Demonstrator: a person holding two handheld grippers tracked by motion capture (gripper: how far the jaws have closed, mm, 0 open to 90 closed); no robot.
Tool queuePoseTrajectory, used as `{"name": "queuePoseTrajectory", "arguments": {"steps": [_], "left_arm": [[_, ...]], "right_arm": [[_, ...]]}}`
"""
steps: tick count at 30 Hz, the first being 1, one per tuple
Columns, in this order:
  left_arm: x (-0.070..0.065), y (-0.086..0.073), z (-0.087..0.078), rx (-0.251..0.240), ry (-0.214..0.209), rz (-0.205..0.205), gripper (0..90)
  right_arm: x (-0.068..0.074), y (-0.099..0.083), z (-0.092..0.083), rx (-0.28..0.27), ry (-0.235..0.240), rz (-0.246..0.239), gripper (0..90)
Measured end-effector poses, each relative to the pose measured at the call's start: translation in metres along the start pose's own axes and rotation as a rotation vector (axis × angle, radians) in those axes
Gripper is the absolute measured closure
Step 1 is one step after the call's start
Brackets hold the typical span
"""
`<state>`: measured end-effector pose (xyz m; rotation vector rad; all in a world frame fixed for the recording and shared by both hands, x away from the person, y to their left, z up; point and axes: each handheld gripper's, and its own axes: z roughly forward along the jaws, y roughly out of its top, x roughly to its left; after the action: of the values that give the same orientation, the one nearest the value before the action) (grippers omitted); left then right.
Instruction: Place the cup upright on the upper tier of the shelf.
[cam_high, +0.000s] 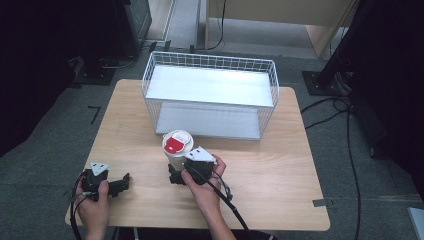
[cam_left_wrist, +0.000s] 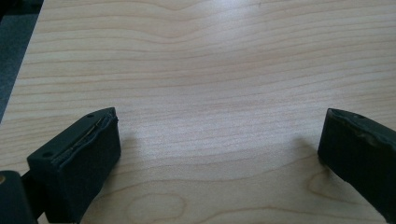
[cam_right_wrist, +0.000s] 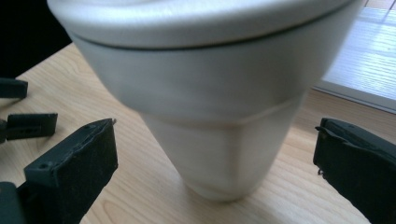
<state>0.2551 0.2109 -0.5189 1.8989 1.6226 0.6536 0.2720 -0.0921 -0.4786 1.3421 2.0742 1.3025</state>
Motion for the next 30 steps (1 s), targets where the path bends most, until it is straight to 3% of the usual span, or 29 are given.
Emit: {"name": "queuePoseTrajectory", "arguments": {"steps": [9, 18, 30], "left_arm": [[0.0, 0.0, 0.0, -0.001, 0.0, -0.001, 0.0], [0.0, 0.0, 0.0, -0.001, 0.0, -0.001, 0.0], [0.0, 0.0, 0.0, -0.001, 0.0, -0.001, 0.0]], "right_arm": [[0.0, 0.002, 0.01, -0.07, -0.024, 0.014, 2.8], [0.007, 0.006, 0.023, -0.155, -0.035, -0.011, 4.9], [0.007, 0.005, 0.035, -0.221, -0.044, -0.027, 3.0]]}}
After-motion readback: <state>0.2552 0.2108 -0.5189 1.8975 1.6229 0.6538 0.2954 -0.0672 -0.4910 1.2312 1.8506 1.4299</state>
